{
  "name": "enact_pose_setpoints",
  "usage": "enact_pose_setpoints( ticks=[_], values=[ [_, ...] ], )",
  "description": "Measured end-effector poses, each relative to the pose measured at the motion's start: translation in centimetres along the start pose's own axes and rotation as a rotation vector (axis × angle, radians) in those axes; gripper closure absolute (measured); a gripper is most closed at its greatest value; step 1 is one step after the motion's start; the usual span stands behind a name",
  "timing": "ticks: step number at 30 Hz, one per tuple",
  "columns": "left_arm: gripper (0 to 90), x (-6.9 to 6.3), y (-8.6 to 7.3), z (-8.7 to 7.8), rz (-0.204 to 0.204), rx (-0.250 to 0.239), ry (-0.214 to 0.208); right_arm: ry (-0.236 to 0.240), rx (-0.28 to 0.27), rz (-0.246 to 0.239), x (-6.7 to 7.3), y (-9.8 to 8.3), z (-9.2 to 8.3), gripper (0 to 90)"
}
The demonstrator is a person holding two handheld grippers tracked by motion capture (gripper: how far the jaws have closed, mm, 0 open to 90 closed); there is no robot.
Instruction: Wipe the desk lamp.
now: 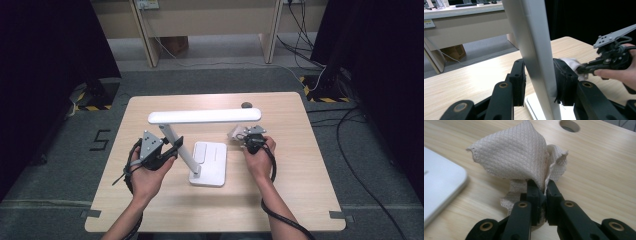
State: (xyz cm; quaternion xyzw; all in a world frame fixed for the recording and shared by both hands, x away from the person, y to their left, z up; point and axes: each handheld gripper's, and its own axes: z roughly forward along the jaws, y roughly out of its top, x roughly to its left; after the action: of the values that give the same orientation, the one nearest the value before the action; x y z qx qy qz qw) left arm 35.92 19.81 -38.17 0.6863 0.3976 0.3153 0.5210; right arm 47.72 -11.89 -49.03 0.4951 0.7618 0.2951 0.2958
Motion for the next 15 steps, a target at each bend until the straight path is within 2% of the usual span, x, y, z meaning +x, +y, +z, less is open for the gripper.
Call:
enact_pose_setpoints(
  ticks=[4,10,13,15],
  values=[
    [63.2,0.0,0.0,0.0,0.001,0.000,0.001,-0.034,0.010,0.020,-1.5,-0.8,-0.2,84.0],
    [63.2,-0.1,0.0,0.0,0.004,0.004,0.002,-0.065,0.048,0.036,-2.8,-2.0,0.0,83.1],
    [62.8,-0.2,0.0,-0.2,0.003,0.003,0.001,-0.071,0.069,0.046,-3.2,-2.4,0.2,78.1],
    [62.6,-0.2,-0.1,-0.3,0.005,0.003,-0.002,-0.079,0.063,0.054,-3.4,-2.4,0.0,70.3]
  ],
)
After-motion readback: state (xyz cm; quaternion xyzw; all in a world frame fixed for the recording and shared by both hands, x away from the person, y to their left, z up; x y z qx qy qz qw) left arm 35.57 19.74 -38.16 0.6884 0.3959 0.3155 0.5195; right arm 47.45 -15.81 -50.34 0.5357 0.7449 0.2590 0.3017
